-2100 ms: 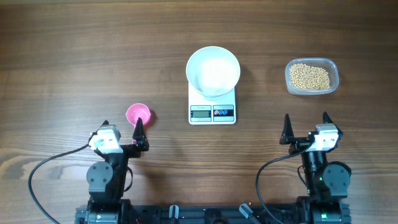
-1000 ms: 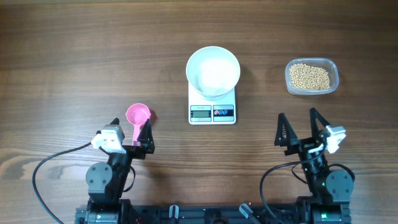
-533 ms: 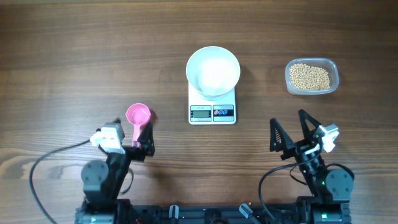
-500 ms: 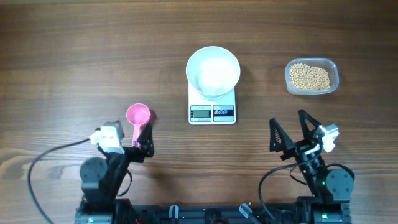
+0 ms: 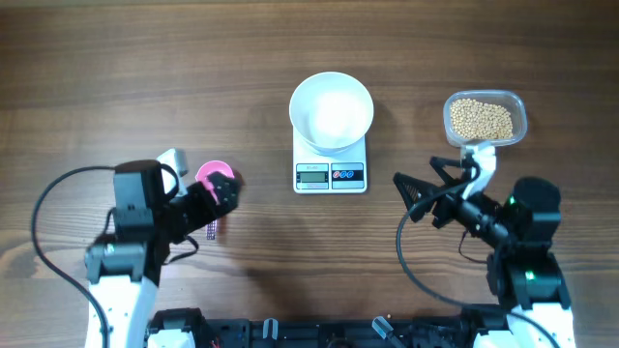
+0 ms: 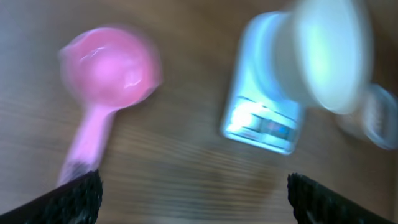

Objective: Scoop item into bowl and weigh 150g on scale
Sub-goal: 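Grasp the pink scoop handle with the left gripper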

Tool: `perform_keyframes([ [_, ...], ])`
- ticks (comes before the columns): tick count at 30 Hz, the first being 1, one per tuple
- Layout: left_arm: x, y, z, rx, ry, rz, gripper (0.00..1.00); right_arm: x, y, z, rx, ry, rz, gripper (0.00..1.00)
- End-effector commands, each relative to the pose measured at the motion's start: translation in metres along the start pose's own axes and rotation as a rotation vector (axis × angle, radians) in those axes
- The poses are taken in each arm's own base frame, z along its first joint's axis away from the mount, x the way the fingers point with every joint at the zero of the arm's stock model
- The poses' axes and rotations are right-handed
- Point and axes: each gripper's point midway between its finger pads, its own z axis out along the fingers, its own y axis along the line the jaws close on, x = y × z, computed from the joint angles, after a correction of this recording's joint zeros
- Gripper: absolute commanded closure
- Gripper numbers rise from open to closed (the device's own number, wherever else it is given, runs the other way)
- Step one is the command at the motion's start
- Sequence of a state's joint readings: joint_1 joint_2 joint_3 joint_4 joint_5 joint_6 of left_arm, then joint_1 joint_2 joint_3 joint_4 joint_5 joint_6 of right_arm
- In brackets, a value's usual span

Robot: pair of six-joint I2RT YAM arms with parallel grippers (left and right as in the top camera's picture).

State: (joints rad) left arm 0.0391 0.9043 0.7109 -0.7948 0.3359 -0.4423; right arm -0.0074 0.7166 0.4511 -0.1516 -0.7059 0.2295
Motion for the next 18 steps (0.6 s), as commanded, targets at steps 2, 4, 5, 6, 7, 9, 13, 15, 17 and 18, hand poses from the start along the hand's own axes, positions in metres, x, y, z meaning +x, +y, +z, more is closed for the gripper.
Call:
perform_keyframes([
  [2, -0.004, 0.058, 0.001, -0.289, 0.055, -0.259, 0.0, 0.003, 0.008, 0.01, -0.093, 0.056, 0.079, 0.0],
  [4, -0.002, 0.075, 0.012, -0.365, 0.096, -0.279, 0.0, 0.004, 0.004, 0.013, -0.09, 0.066, 0.089, 0.0],
  [5, -0.004, 0.077, 0.018, -0.375, 0.105, -0.283, 0.0, 0.004, 0.003, 0.014, -0.085, 0.066, 0.089, 0.0],
  [6, -0.006, 0.081, 0.023, -0.38, 0.11, -0.291, 0.0, 0.005, -0.001, 0.014, -0.064, 0.064, 0.091, 0.0],
  [7, -0.008, 0.085, 0.027, -0.385, 0.114, -0.309, 0.0, 0.005, -0.005, 0.014, -0.038, 0.062, 0.094, 0.0],
  [9, -0.01, 0.094, 0.033, -0.385, 0.137, -0.319, 0.0, 0.006, -0.007, 0.015, -0.028, 0.067, 0.101, 0.0],
  [13, -0.005, 0.08, 0.055, -0.206, 0.259, -0.218, 0.01, 0.008, -0.007, 0.014, -0.032, 0.075, 0.122, 0.0],
  [15, 0.002, 0.074, 0.064, -0.142, 0.319, -0.178, 0.04, 0.01, -0.006, 0.014, -0.036, 0.083, 0.13, 0.0],
  [17, 0.013, 0.063, 0.072, -0.046, 0.387, -0.159, 0.04, 0.014, -0.007, 0.014, -0.031, 0.099, 0.151, 0.0],
  [18, 0.016, 0.065, 0.075, -0.044, 0.399, -0.162, 0.03, 0.016, -0.007, 0.014, -0.029, 0.105, 0.157, 0.0],
])
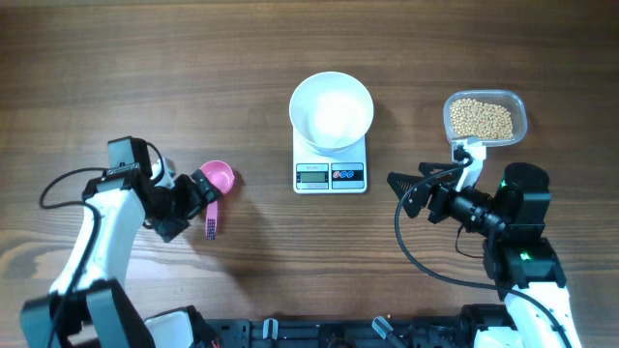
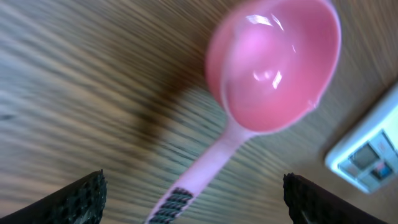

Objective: Scoop item into bowl and weigh 150g on scale
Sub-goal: 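Grasp the pink scoop handle with the left gripper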

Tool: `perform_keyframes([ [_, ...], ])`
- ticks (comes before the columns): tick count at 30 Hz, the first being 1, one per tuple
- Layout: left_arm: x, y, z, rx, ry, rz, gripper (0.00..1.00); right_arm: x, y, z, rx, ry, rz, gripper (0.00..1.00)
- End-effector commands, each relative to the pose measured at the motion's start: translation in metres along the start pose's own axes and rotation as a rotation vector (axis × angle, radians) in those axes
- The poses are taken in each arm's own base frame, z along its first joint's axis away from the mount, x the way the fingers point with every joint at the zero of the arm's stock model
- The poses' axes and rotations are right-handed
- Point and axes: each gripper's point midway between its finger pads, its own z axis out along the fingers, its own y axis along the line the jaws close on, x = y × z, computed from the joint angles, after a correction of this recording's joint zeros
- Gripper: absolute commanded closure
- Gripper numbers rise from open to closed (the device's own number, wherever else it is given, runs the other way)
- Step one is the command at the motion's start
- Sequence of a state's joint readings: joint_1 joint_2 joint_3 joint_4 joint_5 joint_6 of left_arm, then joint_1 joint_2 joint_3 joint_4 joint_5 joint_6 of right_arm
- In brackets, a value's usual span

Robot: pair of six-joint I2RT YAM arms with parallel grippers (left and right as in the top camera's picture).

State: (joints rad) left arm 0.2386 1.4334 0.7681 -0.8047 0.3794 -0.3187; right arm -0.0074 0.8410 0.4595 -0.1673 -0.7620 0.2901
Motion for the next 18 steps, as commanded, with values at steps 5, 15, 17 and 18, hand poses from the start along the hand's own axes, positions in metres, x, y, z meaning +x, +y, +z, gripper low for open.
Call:
perform_keyframes([
  [5, 0.005, -0.013, 0.021, 0.118, 0.087, 0.111, 0.12, -0.003, 0.007, -0.002, -0.029, 0.009, 0.034, 0.0],
  [15, 0.011, -0.013, 0.035, 0.178, 0.075, 0.124, 0.3, -0.001, 0.011, -0.002, -0.053, 0.02, 0.066, 0.0],
  [17, 0.007, -0.014, 0.035, 0.183, 0.058, 0.126, 0.35, -0.001, 0.011, -0.002, -0.053, 0.02, 0.07, 0.0],
  [18, 0.007, -0.014, 0.035, 0.183, 0.058, 0.124, 0.39, -0.001, 0.011, -0.002, -0.053, 0.02, 0.073, 0.0],
])
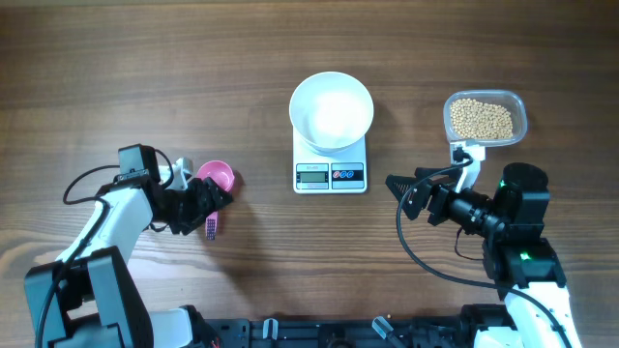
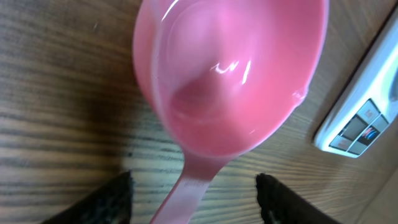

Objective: Scoop item into bowl and weigh 150g on scale
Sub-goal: 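Grasp the pink scoop handle with the left gripper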

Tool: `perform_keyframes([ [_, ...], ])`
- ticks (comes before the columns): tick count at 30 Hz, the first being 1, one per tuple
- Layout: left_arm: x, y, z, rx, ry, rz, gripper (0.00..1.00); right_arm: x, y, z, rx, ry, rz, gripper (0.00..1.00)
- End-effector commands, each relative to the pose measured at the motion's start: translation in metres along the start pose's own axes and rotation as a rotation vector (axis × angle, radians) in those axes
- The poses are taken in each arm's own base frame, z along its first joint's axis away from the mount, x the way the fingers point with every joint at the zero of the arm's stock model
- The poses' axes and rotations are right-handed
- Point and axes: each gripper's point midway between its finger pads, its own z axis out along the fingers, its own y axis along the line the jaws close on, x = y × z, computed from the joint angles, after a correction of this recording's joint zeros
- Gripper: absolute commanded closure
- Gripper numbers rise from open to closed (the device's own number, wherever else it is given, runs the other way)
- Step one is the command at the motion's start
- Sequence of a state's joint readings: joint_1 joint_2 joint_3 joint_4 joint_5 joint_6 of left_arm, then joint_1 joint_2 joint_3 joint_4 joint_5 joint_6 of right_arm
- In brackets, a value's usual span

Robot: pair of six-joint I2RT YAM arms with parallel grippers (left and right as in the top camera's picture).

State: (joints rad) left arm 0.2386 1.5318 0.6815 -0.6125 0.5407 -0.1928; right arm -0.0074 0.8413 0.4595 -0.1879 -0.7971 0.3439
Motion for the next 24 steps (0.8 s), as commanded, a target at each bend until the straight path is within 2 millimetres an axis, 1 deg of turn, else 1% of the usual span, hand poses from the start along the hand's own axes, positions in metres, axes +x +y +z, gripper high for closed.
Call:
perform_keyframes([
  [1, 0.0018, -0.0018, 0.0025, 0.029, 0.01, -0.006, 0.42, -0.0058, 0.0068, -0.0015, -0.024, -0.004, 0.005, 0.0],
  [2, 0.0021, -0.0018, 0.0025, 0.029, 0.011, -0.006, 0.44, -0.0059, 0.0069, -0.0015, -0.024, -0.005, 0.005, 0.0],
  [4, 0.004, -0.0011, 0.0026, 0.026, 0.019, -0.011, 0.55, -0.0067, 0.0069, -0.0015, -0.024, -0.008, 0.007, 0.01],
  [7, 0.0035, -0.0013, 0.0027, 0.027, 0.017, -0.01, 0.64, -0.0088, 0.0057, -0.0016, -0.016, -0.017, 0.006, 0.0],
  [8, 0.0034, -0.0013, 0.0026, 0.027, 0.017, -0.01, 0.61, -0.009, 0.0051, -0.0015, -0.012, -0.018, 0.006, 0.0],
  [9, 0.003, -0.0014, 0.0027, 0.028, 0.015, -0.009, 0.52, -0.0089, 0.0051, -0.0015, -0.012, -0.018, 0.006, 0.0],
  [10, 0.0018, -0.0018, 0.0027, 0.029, 0.01, -0.006, 0.52, -0.0088, 0.0051, -0.0015, -0.012, -0.017, 0.007, 0.0],
  [13, 0.002, -0.0014, 0.0033, 0.029, 0.011, -0.01, 0.4, -0.0088, 0.0052, -0.0015, -0.013, -0.017, 0.008, 0.0],
  [15, 0.0018, 0.0, 0.0055, 0.027, 0.016, -0.015, 0.41, -0.0095, 0.0055, -0.0016, -0.014, -0.02, 0.031, 0.0],
  [17, -0.001, 0.0006, 0.0075, 0.029, 0.01, -0.032, 0.43, -0.0094, 0.0055, -0.0016, -0.014, -0.019, 0.031, 0.0],
  [18, -0.0031, 0.0003, 0.0081, 0.031, 0.004, -0.033, 0.47, -0.0094, 0.0055, -0.0016, -0.014, -0.019, 0.031, 0.0],
  [19, -0.004, -0.001, 0.008, 0.038, 0.001, -0.033, 0.55, -0.0094, 0.0055, -0.0016, -0.015, -0.019, 0.031, 0.0],
  [20, -0.0043, -0.0014, 0.0081, 0.04, 0.0, -0.031, 0.57, -0.0092, 0.0062, -0.0016, -0.018, -0.018, 0.031, 0.0],
  [22, -0.0042, -0.0009, 0.0085, 0.039, 0.002, -0.032, 0.57, -0.0091, 0.0061, -0.0016, -0.018, -0.018, 0.031, 0.0],
  [23, -0.0047, -0.0008, 0.009, 0.039, 0.001, -0.032, 0.6, -0.0092, 0.0061, -0.0016, -0.018, -0.018, 0.031, 0.0],
  [24, -0.0056, -0.0002, 0.0103, 0.04, 0.0, -0.032, 0.66, -0.0092, 0.0061, -0.0016, -0.018, -0.018, 0.031, 0.0],
])
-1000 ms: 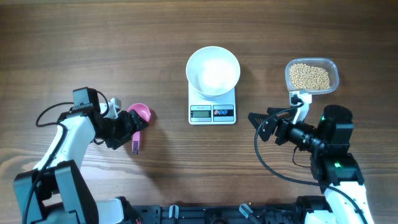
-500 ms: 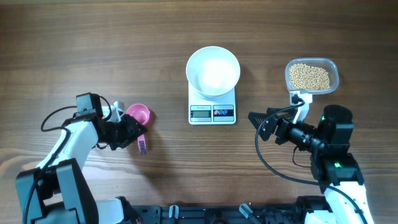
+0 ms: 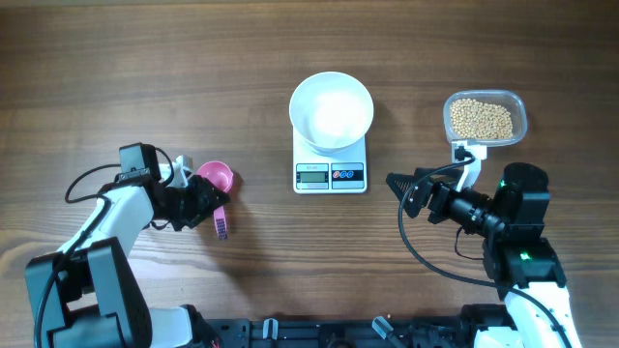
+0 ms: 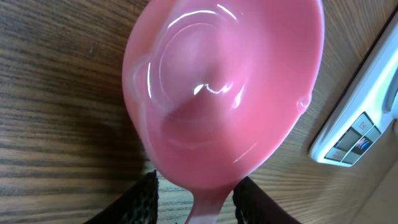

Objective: Scoop item into bowl and weigh 150g on scale
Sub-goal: 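Grasp the pink scoop handle with the left gripper, then lift the scoop and pass it toward the right gripper above the scale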

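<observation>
The pink scoop (image 3: 215, 178) lies on the table left of the scale (image 3: 331, 175), its dark-tipped handle pointing toward the front. In the left wrist view its cup (image 4: 224, 93) fills the frame. My left gripper (image 4: 198, 188) straddles the neck of the handle, the jaws narrow, with a thin gap still showing on the left side. An empty white bowl (image 3: 332, 109) sits on the scale. A clear tub of beans (image 3: 484, 119) stands at the right. My right gripper (image 3: 398, 191) hovers open between the scale and the tub, holding nothing.
A corner of the scale (image 4: 364, 118) shows at the right of the left wrist view. Black cables loop beside both arms near the front edge. Brown wooden tabletop (image 3: 145, 68) stretches behind the objects.
My left jaws have narrowed further around the scoop's handle neck. The handle's dark tip has swung slightly to the right. The right arm has stayed put.
My left gripper was wide open with the scoop ahead of it. Then it was nearer, the cup larger in view. Then the fingers flanked the handle, and now they stand close on either side. The right gripper shifted slightly left early on, then held still.
</observation>
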Tool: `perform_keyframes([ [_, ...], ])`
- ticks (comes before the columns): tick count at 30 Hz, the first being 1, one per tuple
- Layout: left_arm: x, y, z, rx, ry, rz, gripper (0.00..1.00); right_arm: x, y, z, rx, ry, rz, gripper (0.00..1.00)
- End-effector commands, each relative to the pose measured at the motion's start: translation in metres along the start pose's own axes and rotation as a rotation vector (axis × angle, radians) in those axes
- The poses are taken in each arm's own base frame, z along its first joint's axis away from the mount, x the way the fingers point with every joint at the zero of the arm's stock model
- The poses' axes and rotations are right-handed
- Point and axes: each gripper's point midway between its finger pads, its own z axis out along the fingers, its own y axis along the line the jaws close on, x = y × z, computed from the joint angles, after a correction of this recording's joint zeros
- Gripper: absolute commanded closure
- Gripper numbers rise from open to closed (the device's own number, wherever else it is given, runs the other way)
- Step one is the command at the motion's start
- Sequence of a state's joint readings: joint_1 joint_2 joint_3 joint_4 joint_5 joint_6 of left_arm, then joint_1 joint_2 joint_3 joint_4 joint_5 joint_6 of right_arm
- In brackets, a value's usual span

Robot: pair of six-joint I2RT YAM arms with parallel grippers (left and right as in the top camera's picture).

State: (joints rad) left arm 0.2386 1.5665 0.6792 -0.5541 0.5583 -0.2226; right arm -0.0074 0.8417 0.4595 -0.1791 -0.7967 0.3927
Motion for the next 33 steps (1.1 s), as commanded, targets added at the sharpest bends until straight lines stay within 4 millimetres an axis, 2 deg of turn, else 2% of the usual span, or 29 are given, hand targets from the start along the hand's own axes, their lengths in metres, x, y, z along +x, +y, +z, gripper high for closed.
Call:
perform_keyframes([
  [1, 0.002, 0.002, 0.005, 0.017, 0.017, -0.016, 0.75, -0.007, 0.006, -0.002, -0.016, -0.012, -0.011, 0.0],
  [2, 0.003, 0.003, 0.006, 0.015, 0.021, -0.019, 0.82, -0.007, 0.006, -0.002, -0.016, -0.012, -0.012, 0.0],
  [3, 0.003, 0.003, 0.007, 0.014, 0.024, -0.021, 0.96, -0.007, 0.006, -0.002, -0.016, -0.012, -0.011, 0.0],
  [7, 0.001, 0.002, 0.007, 0.022, 0.017, -0.038, 0.96, -0.009, -0.001, -0.002, 0.02, -0.022, -0.007, 0.0],
  [8, 0.001, -0.002, 0.006, 0.044, 0.019, -0.035, 0.96, -0.009, -0.003, -0.002, 0.033, -0.027, -0.006, 0.04],
  [10, -0.001, -0.017, 0.003, 0.118, 0.019, -0.019, 0.96, -0.013, -0.006, -0.003, 0.06, -0.036, -0.003, 0.24],
  [11, -0.001, -0.026, 0.0, 0.162, 0.015, -0.006, 0.96, -0.016, -0.007, -0.005, 0.087, -0.035, 0.006, 0.26],
  [14, -0.005, -0.061, -0.025, 0.306, -0.04, 0.077, 0.96, -0.035, -0.006, -0.023, 0.227, -0.013, -0.005, 0.25],
  [15, -0.006, -0.074, -0.036, 0.351, -0.065, 0.108, 0.96, -0.044, -0.007, -0.034, 0.317, -0.001, -0.004, 0.18],
  [16, -0.006, -0.088, -0.049, 0.404, -0.089, 0.105, 0.96, -0.051, -0.008, -0.044, 0.381, 0.012, -0.002, 0.0],
  [17, -0.006, -0.098, -0.059, 0.447, -0.102, 0.107, 0.96, -0.057, -0.004, -0.051, 0.412, 0.024, -0.004, 0.0],
  [19, -0.004, -0.133, -0.092, 0.6, -0.141, 0.169, 0.96, -0.069, 0.022, -0.047, 0.296, 0.022, -0.028, 0.0],
  [20, -0.003, -0.141, -0.101, 0.634, -0.154, 0.183, 0.96, -0.069, 0.037, -0.043, 0.21, 0.026, -0.009, 0.0],
  [23, -0.003, -0.166, -0.132, 0.719, -0.202, 0.182, 0.96, -0.073, 0.06, -0.034, 0.063, 0.031, 0.217, 0.01],
  [25, -0.001, -0.179, -0.143, 0.759, -0.195, 0.138, 0.96, -0.073, 0.068, -0.028, -0.01, 0.07, 0.338, 0.15],
  [28, 0.002, -0.205, -0.156, 0.839, -0.155, 0.083, 0.96, -0.072, 0.084, -0.016, -0.105, 0.131, 0.42, 0.16],
  [31, 0.008, -0.243, -0.177, 0.947, -0.171, 0.139, 0.96, -0.074, 0.105, 0.004, -0.175, 0.176, 0.495, 0.19],
  [32, 0.007, -0.26, -0.186, 0.994, -0.212, 0.139, 0.96, -0.075, 0.115, 0.012, -0.201, 0.186, 0.512, 0.19],
  [33, 0.006, -0.268, -0.188, 1.013, -0.228, 0.107, 0.96, -0.076, 0.123, 0.019, -0.217, 0.192, 0.53, 0.21],
])
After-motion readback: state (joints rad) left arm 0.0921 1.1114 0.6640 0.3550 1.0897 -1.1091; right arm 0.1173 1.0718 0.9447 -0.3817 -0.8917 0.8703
